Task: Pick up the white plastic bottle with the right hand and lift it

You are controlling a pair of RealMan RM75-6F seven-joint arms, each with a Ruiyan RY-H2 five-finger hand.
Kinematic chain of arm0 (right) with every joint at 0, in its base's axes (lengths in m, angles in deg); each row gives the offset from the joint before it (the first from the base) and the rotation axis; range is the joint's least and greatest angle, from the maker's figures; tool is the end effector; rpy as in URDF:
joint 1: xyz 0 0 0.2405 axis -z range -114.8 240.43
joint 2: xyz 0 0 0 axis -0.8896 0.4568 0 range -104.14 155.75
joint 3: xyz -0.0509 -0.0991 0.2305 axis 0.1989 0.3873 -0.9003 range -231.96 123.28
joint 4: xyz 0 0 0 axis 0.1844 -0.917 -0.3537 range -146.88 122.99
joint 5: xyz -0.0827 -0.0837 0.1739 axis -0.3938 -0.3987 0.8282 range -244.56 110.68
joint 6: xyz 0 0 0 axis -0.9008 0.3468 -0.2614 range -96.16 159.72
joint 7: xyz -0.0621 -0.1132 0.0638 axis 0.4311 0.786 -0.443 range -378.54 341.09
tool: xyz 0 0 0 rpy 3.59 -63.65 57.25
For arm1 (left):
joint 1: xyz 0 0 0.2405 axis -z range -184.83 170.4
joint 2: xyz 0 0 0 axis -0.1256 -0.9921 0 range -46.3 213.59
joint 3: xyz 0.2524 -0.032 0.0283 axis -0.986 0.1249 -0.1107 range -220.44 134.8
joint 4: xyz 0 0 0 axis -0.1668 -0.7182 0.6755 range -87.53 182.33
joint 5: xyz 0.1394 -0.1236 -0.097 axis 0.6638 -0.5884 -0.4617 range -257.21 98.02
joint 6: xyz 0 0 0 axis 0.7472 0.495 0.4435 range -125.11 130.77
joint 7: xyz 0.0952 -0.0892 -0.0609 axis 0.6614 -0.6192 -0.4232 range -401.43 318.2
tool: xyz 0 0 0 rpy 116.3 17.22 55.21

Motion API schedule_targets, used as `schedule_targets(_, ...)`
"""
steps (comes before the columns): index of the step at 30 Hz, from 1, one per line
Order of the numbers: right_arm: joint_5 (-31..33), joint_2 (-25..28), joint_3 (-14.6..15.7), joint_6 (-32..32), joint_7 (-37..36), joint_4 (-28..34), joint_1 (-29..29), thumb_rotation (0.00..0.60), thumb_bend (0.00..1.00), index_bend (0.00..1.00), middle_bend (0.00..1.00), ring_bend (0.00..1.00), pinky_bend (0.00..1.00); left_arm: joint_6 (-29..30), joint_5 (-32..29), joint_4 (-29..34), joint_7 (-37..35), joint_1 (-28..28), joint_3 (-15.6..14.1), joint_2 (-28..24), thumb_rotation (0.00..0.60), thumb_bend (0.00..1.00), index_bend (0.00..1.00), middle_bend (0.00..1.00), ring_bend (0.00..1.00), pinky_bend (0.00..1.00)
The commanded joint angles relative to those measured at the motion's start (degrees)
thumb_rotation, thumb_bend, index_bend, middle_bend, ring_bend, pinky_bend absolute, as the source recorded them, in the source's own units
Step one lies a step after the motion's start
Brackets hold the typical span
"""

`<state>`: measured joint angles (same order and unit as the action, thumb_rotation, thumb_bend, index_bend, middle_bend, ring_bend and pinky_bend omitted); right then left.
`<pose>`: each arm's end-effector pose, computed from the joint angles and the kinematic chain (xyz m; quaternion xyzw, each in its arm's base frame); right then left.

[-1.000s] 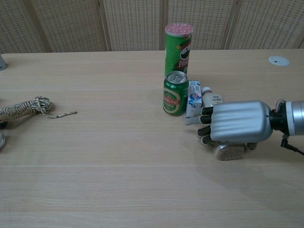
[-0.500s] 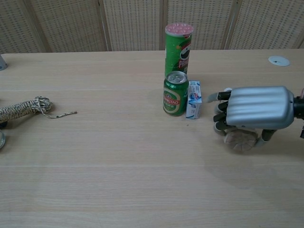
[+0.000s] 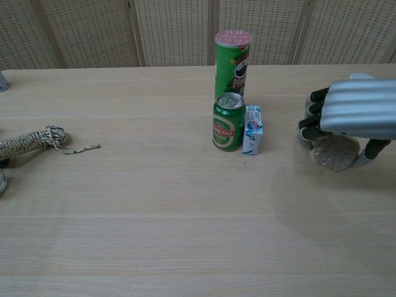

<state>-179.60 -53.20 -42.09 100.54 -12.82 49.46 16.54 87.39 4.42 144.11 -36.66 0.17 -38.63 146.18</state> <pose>-0.2159 -0.3226 0.0343 0.9143 0.0458 0.2817 0.2873 -0.2924 0.1977 0.1645 -0.5991 -0.3671 -0.3907 0.5947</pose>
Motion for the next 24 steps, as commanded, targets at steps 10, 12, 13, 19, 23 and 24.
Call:
schedule_targets(10, 0.4, 11.6, -2.5, 6.3, 1.8, 10.8, 1.7, 0.6, 0.06, 0.81, 0.83, 0.52, 0.34, 0.5, 1.4, 1.1, -1.0, -0.2, -0.4, -0.6, 0.6, 0.0, 0.0, 0.0, 0.0, 0.0)
schedule_targets(12, 0.4, 13.5, -3.1, 6.9, 2.0, 12.5, 1.8, 0.6, 0.06, 0.81, 0.83, 0.52, 0.34, 0.6, 1.6, 1.3, -1.0, -0.2, -0.5, -0.7, 0.6, 0.0, 0.0, 0.0, 0.0, 0.0)
schedule_targets(13, 0.4, 14.3, -3.3, 7.0, 2.1, 13.2, 1.8, 0.6, 0.06, 0.81, 0.83, 0.52, 0.34, 0.6, 1.6, 1.3, -1.0, -0.2, -0.5, -0.7, 0.6, 0.0, 0.0, 0.0, 0.0, 0.0)
schedule_targets(19, 0.3, 19.1, -5.4, 7.9, 3.0, 17.9, 1.5, 0.6, 0.06, 0.81, 0.83, 0.52, 0.34, 0.6, 1.8, 1.6, -1.3, -0.2, -0.6, -0.8, 0.6, 0.0, 0.0, 0.0, 0.0, 0.0)
schedule_targets(23, 0.4, 22.3, -7.4, 8.0, 3.9, 21.6, 1.0, 0.6, 0.06, 0.81, 0.83, 0.52, 0.34, 0.6, 1.8, 1.6, -1.6, -0.2, -0.6, -0.9, 0.6, 0.0, 0.0, 0.0, 0.0, 0.0)
schedule_targets(24, 0.4, 23.0, -7.9, 8.0, 4.2, 22.4, 0.8, 0.6, 0.06, 0.81, 0.83, 0.52, 0.34, 0.6, 1.8, 1.6, -1.7, -0.2, -0.6, -1.0, 0.6, 0.0, 0.0, 0.0, 0.0, 0.0)
